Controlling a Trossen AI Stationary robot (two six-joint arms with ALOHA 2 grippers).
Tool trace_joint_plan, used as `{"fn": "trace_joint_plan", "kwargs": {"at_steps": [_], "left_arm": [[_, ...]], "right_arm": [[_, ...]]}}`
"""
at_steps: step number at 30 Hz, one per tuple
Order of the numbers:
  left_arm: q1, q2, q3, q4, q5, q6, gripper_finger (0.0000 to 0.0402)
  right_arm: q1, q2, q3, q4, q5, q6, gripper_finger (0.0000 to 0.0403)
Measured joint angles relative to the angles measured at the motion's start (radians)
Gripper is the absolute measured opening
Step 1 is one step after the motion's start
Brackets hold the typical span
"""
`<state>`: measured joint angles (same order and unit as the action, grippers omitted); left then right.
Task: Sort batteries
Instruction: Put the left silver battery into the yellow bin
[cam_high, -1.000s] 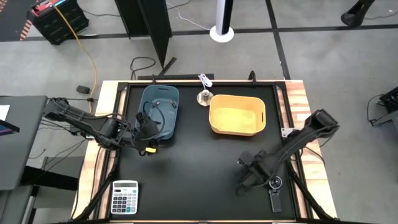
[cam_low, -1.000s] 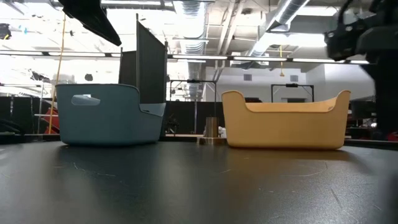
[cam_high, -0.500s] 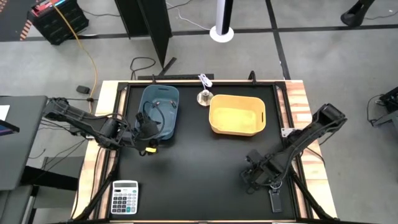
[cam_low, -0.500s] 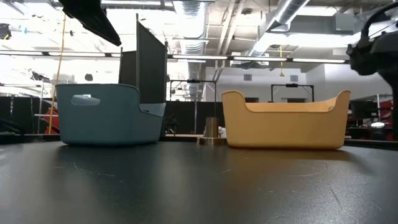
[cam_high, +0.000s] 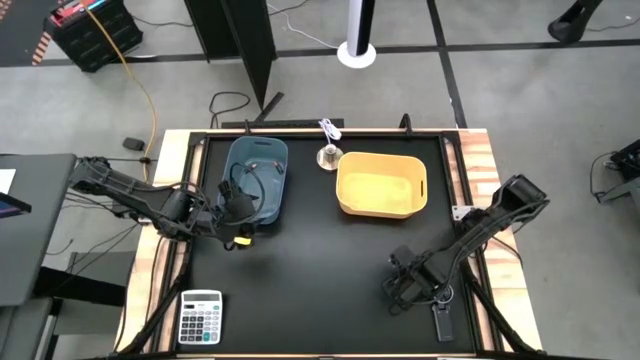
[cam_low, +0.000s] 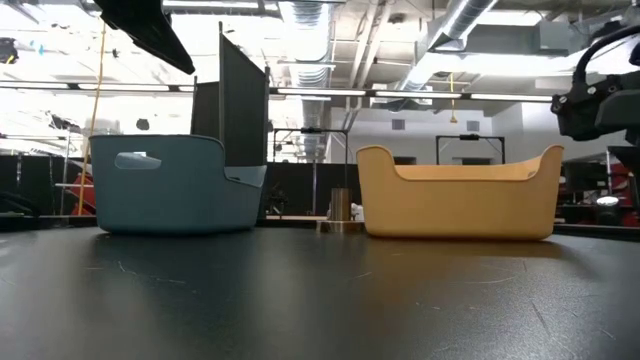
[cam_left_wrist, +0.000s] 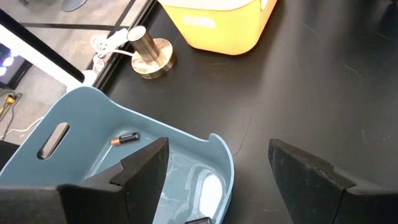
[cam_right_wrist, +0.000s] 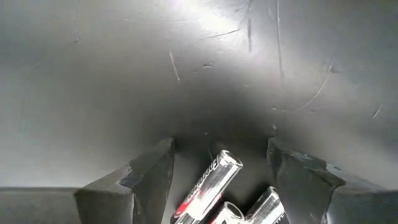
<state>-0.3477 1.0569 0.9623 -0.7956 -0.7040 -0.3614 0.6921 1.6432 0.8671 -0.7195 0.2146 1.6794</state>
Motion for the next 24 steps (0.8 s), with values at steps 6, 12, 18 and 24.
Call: {"fn": "trace_joint_plan", "kwargs": {"at_steps": [6, 12, 18, 24], "left_arm": [[0.000, 0.000, 0.000, 0.000, 0.000, 0.001, 0.0272], [0.000, 0.000, 0.000, 0.000, 0.000, 0.001, 0.0272], [0.000, 0.000, 0.000, 0.000, 0.000, 0.002, 0.0272], [0.000, 0.000, 0.000, 0.000, 0.000, 0.002, 0.0272]], "right_arm": [[0.001, 0.001, 0.018, 0.004, -0.034, -0.002, 0.0267], [0.001, 0.001, 0.018, -0.004, -0.042, -0.005, 0.0235], [0.001, 0.001, 0.018, -0.019, -0.046, -0.004, 0.0187], [-0.008, 0.001, 0.018, -0.027, -0.053, -0.004, 0.0132]]}}
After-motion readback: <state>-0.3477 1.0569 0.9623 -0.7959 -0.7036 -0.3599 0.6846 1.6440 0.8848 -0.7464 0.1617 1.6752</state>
